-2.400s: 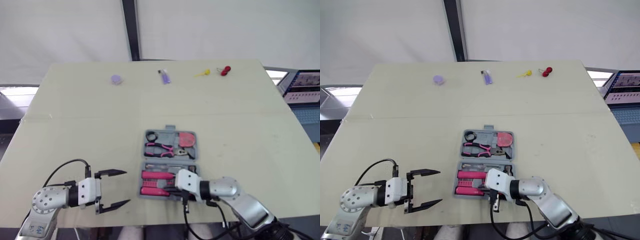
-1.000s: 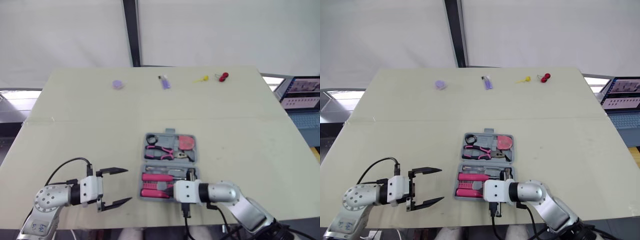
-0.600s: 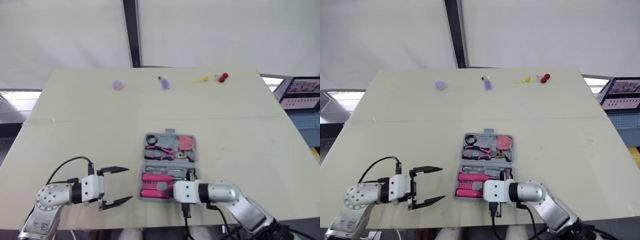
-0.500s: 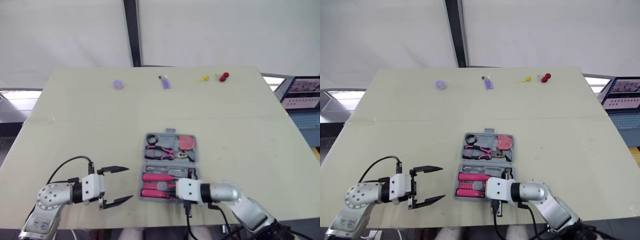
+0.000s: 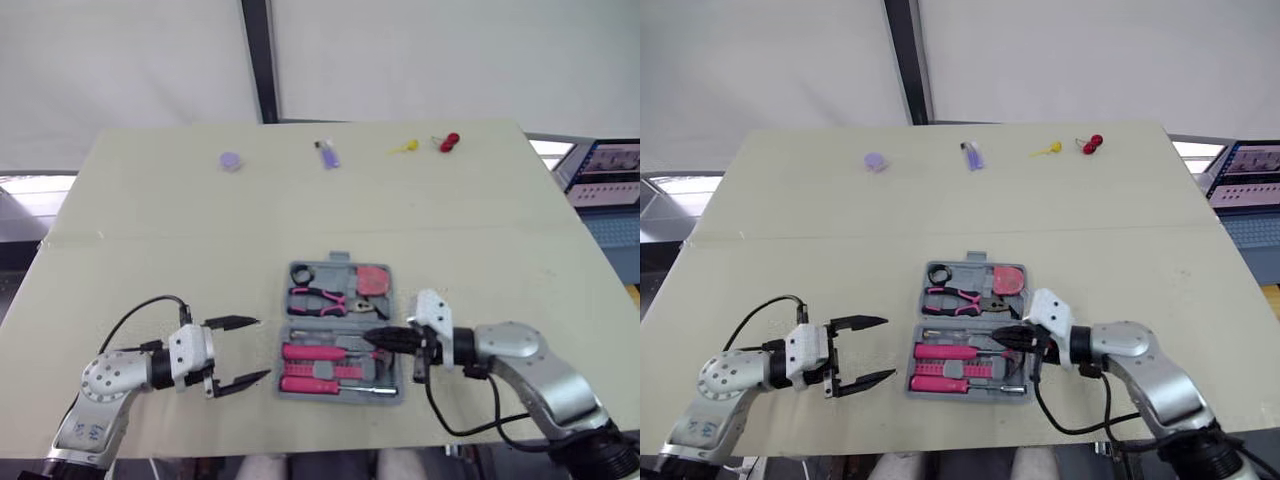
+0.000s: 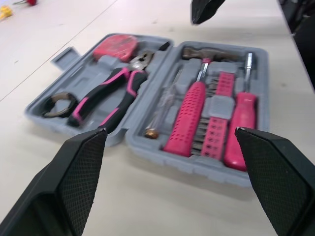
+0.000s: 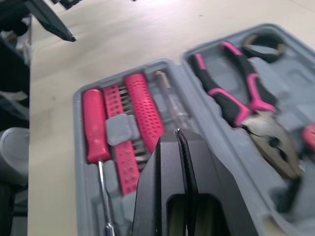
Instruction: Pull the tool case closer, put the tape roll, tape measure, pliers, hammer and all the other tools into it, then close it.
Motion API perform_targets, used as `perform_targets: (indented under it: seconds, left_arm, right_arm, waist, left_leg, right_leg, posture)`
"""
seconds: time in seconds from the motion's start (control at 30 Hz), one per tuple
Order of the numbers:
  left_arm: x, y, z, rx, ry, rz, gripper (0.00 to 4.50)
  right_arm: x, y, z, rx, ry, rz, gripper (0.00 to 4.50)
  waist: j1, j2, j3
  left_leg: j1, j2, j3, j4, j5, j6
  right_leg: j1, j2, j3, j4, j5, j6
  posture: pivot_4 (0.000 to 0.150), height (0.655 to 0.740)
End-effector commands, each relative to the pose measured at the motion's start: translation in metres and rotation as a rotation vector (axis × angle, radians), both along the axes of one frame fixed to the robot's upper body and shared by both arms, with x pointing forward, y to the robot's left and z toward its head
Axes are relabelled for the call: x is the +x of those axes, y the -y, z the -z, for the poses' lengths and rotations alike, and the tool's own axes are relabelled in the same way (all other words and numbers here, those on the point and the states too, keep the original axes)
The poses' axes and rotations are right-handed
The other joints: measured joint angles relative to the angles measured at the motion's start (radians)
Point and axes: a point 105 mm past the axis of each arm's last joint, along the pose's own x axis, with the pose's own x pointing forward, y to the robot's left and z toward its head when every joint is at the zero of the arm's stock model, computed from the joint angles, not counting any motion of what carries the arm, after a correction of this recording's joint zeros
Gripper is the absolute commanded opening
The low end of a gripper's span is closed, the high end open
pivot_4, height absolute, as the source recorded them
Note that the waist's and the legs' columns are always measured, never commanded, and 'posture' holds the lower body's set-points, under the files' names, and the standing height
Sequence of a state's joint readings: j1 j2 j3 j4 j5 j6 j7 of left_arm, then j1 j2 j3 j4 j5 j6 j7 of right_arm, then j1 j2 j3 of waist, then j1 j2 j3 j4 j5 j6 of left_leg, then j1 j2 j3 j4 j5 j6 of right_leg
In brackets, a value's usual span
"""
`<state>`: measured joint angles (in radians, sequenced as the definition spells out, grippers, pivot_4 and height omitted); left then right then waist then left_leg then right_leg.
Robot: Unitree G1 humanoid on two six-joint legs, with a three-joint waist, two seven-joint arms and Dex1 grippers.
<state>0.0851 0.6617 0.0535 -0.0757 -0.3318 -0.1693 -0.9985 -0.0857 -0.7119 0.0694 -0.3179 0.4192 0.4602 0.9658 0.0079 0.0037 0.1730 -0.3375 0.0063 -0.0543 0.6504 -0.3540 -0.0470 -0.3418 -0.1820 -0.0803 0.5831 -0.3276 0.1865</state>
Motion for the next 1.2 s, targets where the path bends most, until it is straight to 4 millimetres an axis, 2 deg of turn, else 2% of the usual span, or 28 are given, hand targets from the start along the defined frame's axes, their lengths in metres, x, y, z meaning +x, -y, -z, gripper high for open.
perform_targets:
  seconds: [0.03, 0.1, 0.2, 0.27, 0.33, 0.43, 0.53, 0.67, 0.83, 0.93, 1.1, 1.2]
  left_arm:
    - [0.008, -0.018, -0.016, -0.055, -0.014, -0.129, 4.5]
    - [0.014, -0.032, -0.019, -0.078, -0.052, -0.217, 4.5]
    - [0.026, -0.068, -0.028, -0.071, -0.041, -0.394, 4.5]
    - [0.033, -0.104, -0.034, -0.06, -0.009, -0.568, 4.5]
    - [0.035, -0.128, -0.038, -0.065, 0.005, -0.681, 4.5]
    - [0.029, -0.156, -0.034, -0.061, -0.001, -0.825, 4.5]
    - [0.024, -0.167, -0.031, -0.06, -0.008, -0.88, 4.5]
    - [0.024, -0.166, -0.029, -0.054, -0.011, -0.881, 4.5]
    - [0.026, -0.158, -0.027, -0.034, -0.009, -0.851, 4.5]
    - [0.034, -0.145, -0.025, -0.01, -0.011, -0.786, 4.5]
    - [0.051, -0.093, -0.005, 0.023, -0.117, -0.552, 4.5]
    - [0.064, -0.065, 0.004, 0.035, -0.152, -0.462, 3.66]
  right_arm:
    - [0.01, 0.048, -0.013, 0.035, -0.015, 0.208, 0.28]
    - [0.009, 0.07, -0.016, 0.042, -0.029, 0.287, 0.95]
    - [0.008, 0.104, -0.017, 0.02, -0.028, 0.405, 2.43]
    - [0.008, 0.135, -0.014, 0.005, -0.029, 0.516, 3.48]
    - [0.007, 0.155, -0.012, 0.003, -0.031, 0.588, 4.46]
    - [0.009, 0.184, -0.011, -0.021, -0.007, 0.699, 4.46]
    - [0.012, 0.198, -0.008, -0.038, 0.009, 0.744, 4.46]
    - [0.017, 0.203, -0.006, -0.046, 0.024, 0.764, 4.46]
    - [0.021, 0.2, -0.008, -0.039, 0.024, 0.744, 4.46]
    - [0.027, 0.187, -0.01, 0.01, 0.008, 0.713, 4.46]
    - [0.036, 0.14, -0.004, 0.038, -0.032, 0.567, 4.46]
    - [0.043, 0.115, 0.001, 0.008, -0.039, 0.507, 3.63]
  waist:
    - [0.006, -0.001, 0.001]
    - [0.012, -0.001, 0.002]
    - [0.014, -0.001, 0.003]
    - [0.014, -0.001, 0.003]
    - [0.013, -0.001, 0.003]
    - [0.011, -0.002, 0.003]
    - [0.01, -0.002, 0.004]
    - [0.01, -0.002, 0.004]
    - [0.011, -0.002, 0.004]
    - [0.012, -0.002, 0.004]
    - [0.015, -0.001, 0.004]
    - [0.015, -0.001, 0.005]
  left_leg:
    - [0.0, 0.0, 0.0, 0.0, 0.0, 0.0]
    - [0.0, 0.0, 0.0, 0.0, 0.0, 0.0]
    - [0.0, 0.001, 0.001, 0.001, 0.0, 0.0]
    - [0.001, 0.001, 0.002, 0.0, 0.0, 0.0]
    - [0.001, 0.001, 0.002, 0.0, 0.0, 0.0]
    - [0.001, 0.001, 0.005, -0.001, 0.0, 0.0]
    - [0.001, 0.002, 0.006, -0.001, 0.0, 0.0]
    - [0.001, 0.003, 0.006, 0.0, 0.0, -0.001]
    - [0.001, 0.004, 0.006, -0.001, 0.0, -0.001]
    - [0.001, 0.004, 0.007, -0.001, 0.0, -0.001]
    - [0.002, 0.005, 0.006, 0.0, 0.0, -0.002]
    - [0.001, 0.004, 0.007, 0.0, 0.0, -0.002]
  right_leg:
    - [0.0, 0.0, 0.0, 0.0, 0.0, 0.0]
    - [0.0, 0.0, 0.0, 0.0, 0.0, 0.0]
    - [0.0, 0.0, 0.0, 0.001, 0.0, 0.0]
    - [0.0, 0.0, 0.0, 0.002, 0.0, 0.0]
    - [-0.001, 0.0, 0.001, 0.001, 0.0, 0.0]
    - [-0.002, 0.0, 0.001, 0.001, 0.0, 0.0]
    - [-0.003, 0.0, 0.001, 0.001, 0.0, 0.0]
    - [-0.003, 0.001, 0.001, 0.002, 0.0, 0.0]
    - [-0.003, 0.001, 0.001, 0.001, 0.0, 0.0]
    - [-0.003, 0.001, 0.001, 0.001, 0.0, 0.0]
    - [-0.003, 0.002, 0.001, 0.002, 0.001, -0.001]
    - [-0.004, 0.002, 0.001, 0.002, 0.001, -0.001]
  posture:
    - [0.15, 0.74]
    - [0.15, 0.74]
    - [0.15, 0.74]
    - [0.15, 0.74]
    - [0.15, 0.74]
    - [0.15, 0.74]
    - [0.15, 0.74]
    - [0.15, 0.74]
    - [0.15, 0.74]
    - [0.15, 0.74]
    - [0.15, 0.74]
    - [0.15, 0.74]
